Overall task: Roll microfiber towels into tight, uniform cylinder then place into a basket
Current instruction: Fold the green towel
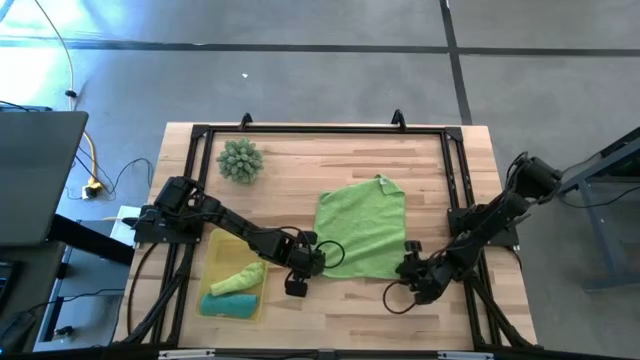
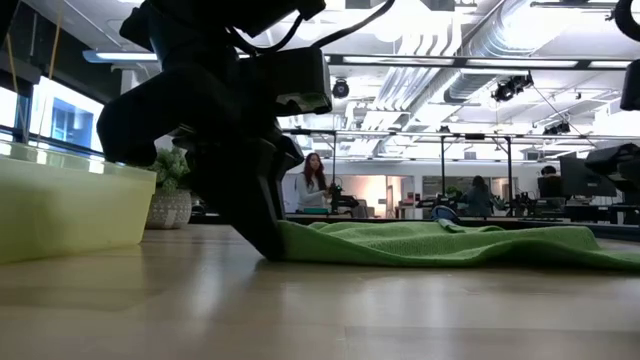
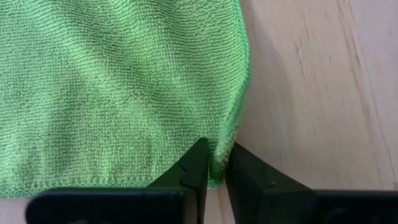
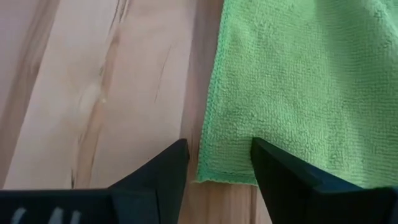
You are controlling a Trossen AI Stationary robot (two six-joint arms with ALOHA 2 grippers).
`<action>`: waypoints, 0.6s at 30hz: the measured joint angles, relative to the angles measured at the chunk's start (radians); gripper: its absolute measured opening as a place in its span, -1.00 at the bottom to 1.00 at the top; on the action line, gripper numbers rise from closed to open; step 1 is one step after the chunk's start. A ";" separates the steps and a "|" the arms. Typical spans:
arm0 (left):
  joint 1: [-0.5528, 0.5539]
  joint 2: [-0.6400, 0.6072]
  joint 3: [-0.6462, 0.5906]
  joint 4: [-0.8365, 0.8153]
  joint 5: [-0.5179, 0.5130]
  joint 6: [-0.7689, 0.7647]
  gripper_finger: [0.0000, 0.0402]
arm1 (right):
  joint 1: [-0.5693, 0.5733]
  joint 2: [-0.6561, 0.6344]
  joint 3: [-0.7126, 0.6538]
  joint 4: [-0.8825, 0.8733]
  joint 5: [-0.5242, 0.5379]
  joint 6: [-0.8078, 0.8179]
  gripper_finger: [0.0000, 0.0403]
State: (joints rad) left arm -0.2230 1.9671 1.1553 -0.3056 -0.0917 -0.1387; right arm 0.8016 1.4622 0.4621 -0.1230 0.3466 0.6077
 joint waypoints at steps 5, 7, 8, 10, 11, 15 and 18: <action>0.000 0.000 0.000 -0.002 -0.001 0.000 -0.88 | 0.000 0.019 -0.003 0.001 0.038 0.070 -0.25; 0.000 0.000 0.000 -0.002 -0.003 -0.001 -0.92 | 0.000 0.021 -0.003 0.002 0.040 0.075 -0.37; 0.000 0.000 0.000 -0.002 -0.003 -0.003 -0.94 | -0.001 0.022 -0.003 0.002 0.043 0.087 -0.44; 0.000 -0.002 0.000 -0.002 -0.003 -0.006 -0.96 | -0.002 0.022 -0.004 0.002 0.047 0.108 -0.58; 0.000 -0.002 0.000 -0.002 -0.003 -0.006 -0.98 | -0.002 0.023 -0.004 0.002 0.048 0.117 -0.66; 0.000 -0.002 0.013 -0.024 -0.003 -0.007 -0.99 | -0.003 0.023 0.003 -0.004 0.044 0.128 -0.94; 0.000 0.001 0.043 -0.051 0.002 -0.008 -0.99 | -0.003 0.023 0.033 -0.022 0.035 0.098 -0.95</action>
State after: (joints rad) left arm -0.2230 1.9678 1.1988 -0.3566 -0.0899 -0.1463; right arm 0.7982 1.4849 0.4946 -0.1452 0.3820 0.7054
